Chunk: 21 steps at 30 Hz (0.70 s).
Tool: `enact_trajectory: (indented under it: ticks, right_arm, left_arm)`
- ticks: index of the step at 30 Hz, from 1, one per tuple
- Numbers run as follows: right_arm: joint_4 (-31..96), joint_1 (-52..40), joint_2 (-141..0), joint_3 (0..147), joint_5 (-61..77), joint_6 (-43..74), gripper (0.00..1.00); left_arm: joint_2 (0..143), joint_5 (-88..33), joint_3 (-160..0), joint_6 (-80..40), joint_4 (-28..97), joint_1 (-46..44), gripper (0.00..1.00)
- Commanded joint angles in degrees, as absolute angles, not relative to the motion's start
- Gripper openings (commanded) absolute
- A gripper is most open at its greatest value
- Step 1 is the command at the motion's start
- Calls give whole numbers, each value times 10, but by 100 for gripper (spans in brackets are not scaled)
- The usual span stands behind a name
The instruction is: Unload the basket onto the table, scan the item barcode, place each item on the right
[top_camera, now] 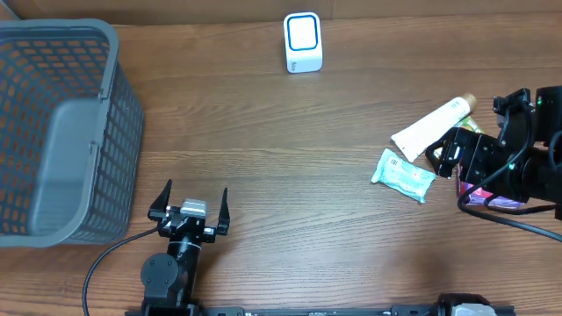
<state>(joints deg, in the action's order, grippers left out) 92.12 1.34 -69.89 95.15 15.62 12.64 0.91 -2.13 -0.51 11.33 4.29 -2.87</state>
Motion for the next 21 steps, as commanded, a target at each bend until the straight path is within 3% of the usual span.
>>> enact_trajectory:
  ticks: [1,10,21]
  right_arm:
    - [917,10,-699,965,129,119,100]
    - [821,6,-674,937,105,46,100]
    - [437,-23,-443,615,5,46,100]
  left_arm:
    - [6,-21,-3,111,44,-25,100]
    - [6,-21,-3,112,44,-25,99]
    - [6,-21,-3,111,44,-25,100]
